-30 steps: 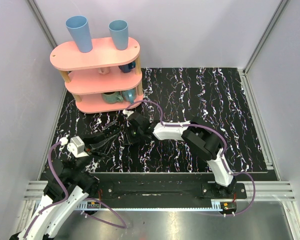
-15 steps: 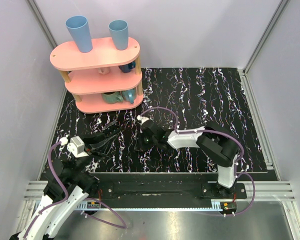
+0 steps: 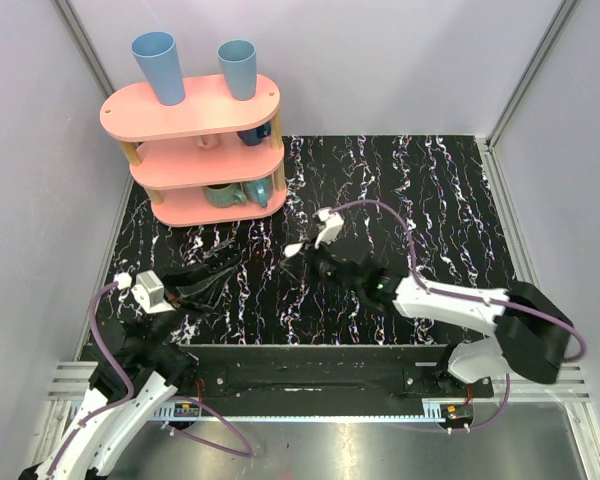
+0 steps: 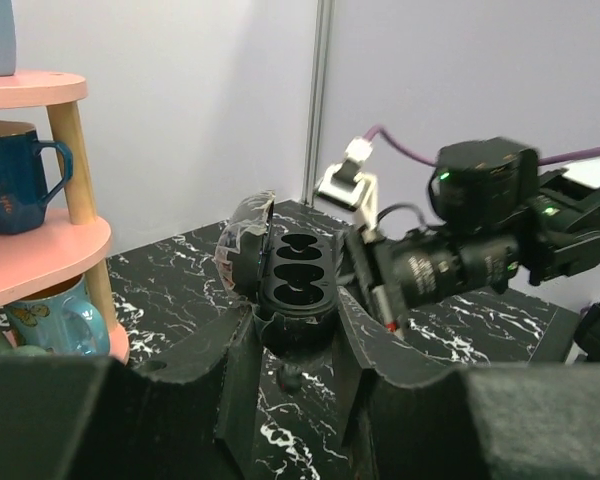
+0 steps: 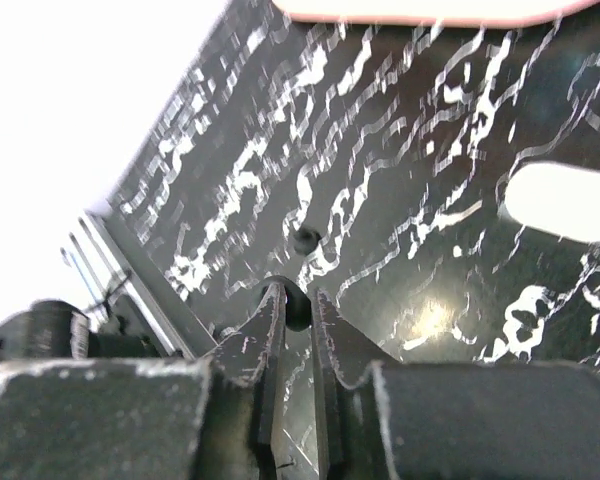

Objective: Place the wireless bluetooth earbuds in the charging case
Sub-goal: Insert the right earbud into the right side groove of the charging case.

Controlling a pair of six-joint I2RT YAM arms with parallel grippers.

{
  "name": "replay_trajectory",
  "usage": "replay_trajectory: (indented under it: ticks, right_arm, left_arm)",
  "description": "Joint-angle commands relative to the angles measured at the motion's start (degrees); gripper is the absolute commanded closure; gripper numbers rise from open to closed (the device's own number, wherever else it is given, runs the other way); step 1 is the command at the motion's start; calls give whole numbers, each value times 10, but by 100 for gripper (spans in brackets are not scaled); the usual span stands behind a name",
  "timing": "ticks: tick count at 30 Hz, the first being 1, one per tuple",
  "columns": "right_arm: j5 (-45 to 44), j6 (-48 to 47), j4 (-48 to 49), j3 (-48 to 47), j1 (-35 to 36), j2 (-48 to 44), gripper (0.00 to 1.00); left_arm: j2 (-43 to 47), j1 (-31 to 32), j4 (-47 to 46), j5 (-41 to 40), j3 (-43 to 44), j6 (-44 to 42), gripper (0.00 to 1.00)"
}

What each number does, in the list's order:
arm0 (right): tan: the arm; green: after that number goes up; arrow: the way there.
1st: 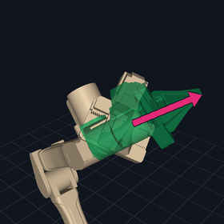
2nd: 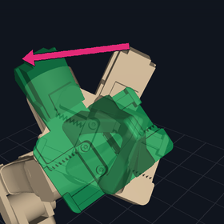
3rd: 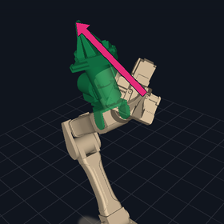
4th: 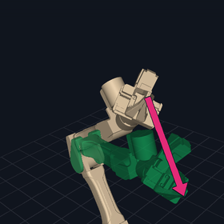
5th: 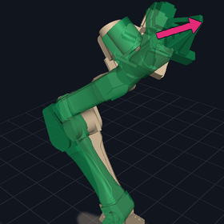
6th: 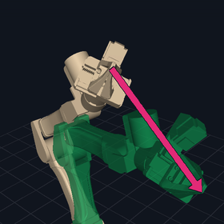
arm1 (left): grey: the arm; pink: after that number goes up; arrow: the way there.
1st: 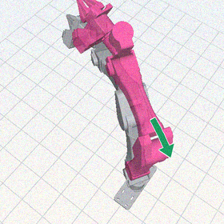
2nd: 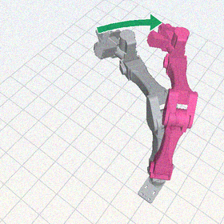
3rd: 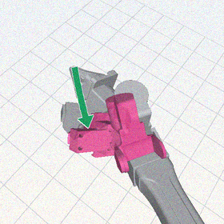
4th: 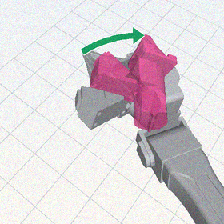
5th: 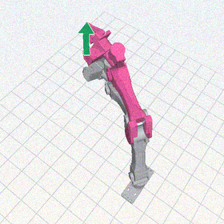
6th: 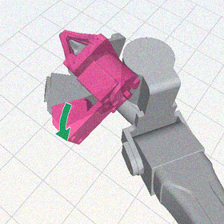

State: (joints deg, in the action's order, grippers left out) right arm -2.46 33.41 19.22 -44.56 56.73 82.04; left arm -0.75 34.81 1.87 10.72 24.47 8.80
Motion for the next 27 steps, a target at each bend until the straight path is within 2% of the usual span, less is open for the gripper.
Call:
replay_trajectory:
  ticks: [1,7,13,21,27]
  right_arm:
    - [-81,-38,54,31,5,-112,86]
    - [-101,-85,66,47,5,-228,87]
    - [-79,-121,79,26,6,-279,88]
    - [40,-145,103,-32,6,-255,88]
    - [83,-149,107,-58,10,-225,88]
  left_arm:
    - [-12,-3,-67,-3,-19,32,100]
    - [-26,-3,-124,-11,-43,54,100]
    - [-74,-3,-181,19,-54,72,100]
    - [-136,-3,-276,83,-67,99,100]
    - [-173,-3,-340,118,-77,122,100]
